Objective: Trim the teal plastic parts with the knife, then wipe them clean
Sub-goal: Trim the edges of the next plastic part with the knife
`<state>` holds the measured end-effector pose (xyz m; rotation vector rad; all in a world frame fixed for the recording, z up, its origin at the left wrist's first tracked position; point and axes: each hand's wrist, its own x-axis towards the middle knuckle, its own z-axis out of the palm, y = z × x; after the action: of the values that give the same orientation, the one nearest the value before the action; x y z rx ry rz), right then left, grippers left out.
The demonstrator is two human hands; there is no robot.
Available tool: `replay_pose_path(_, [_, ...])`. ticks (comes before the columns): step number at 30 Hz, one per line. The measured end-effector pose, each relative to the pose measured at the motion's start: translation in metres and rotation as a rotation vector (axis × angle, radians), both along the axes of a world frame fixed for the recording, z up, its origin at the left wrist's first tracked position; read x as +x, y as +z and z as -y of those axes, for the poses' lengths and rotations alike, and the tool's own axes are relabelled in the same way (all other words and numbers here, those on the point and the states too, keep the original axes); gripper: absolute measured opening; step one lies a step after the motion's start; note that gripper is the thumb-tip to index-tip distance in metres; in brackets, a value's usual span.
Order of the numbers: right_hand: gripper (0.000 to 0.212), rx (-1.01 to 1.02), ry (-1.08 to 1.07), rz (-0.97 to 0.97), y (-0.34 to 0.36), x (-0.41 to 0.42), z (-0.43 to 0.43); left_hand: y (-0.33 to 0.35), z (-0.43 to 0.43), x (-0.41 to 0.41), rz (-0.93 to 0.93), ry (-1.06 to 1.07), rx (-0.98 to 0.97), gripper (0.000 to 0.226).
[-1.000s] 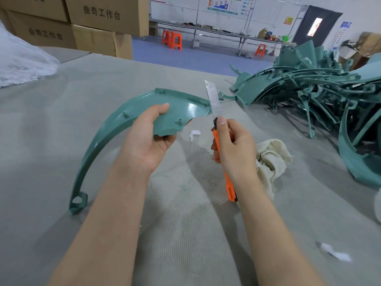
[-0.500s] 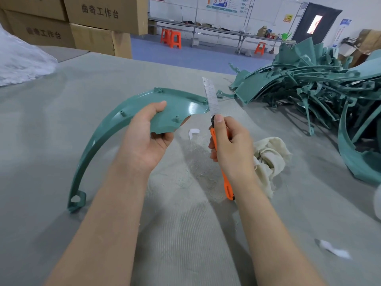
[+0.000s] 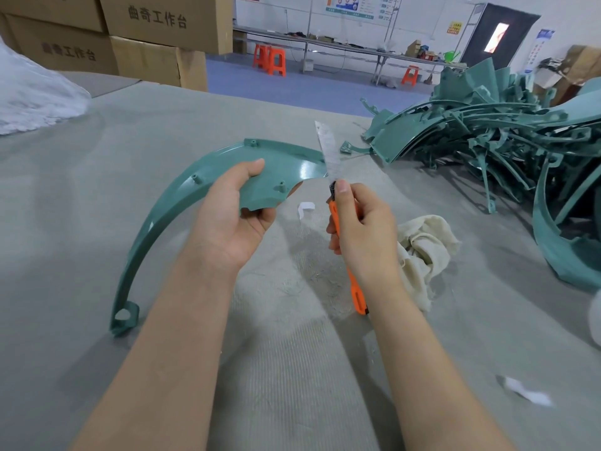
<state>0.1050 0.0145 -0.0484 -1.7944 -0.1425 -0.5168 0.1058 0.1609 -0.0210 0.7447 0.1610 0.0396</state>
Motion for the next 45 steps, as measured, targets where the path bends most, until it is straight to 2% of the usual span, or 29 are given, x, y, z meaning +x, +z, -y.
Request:
replay_pose_path(8, [0.037,-0.001,0.037,-0.031,0.002,-0.003,-0.005,0.000,-0.001,0.001,0.010,-0.001,-0.019,0.012])
replay_pose_path(16, [0.039,0.102,0.220,-0.088,0.003,-0.015,-0.021,0.000,0.000,0.000,0.052,-0.026,0.020,0.011])
replay_pose_path(23, [0.039,0.103,0.279,-0.113,0.007,-0.019,-0.023,-0.001,-0.001,0.003,0.059,-0.029,0.019,0.006])
replay_pose_path(28, [0.036,0.122,0.383,-0.138,0.008,-0.024,-0.029,-0.003,-0.001,0.003,0.054,-0.011,0.001,0.008])
replay_pose_path(36, [0.039,0.129,0.431,-0.160,0.011,-0.023,-0.024,-0.002,-0.001,0.002,0.061,-0.030,0.048,0.009])
replay_pose_path(40, [0.036,0.165,0.372,-0.169,0.012,-0.019,-0.019,-0.001,-0.001,0.000,0.043,-0.032,0.059,0.006])
replay_pose_path(42, [0.037,0.208,0.294,-0.176,0.014,-0.016,-0.013,-0.002,-0.001,0.001,0.015,-0.021,0.040,0.013])
replay_pose_path(45, [0.035,0.293,0.139,-0.234,0.015,-0.006,0.001,-0.001,-0.001,0.000,-0.001,-0.001,-0.013,0.009])
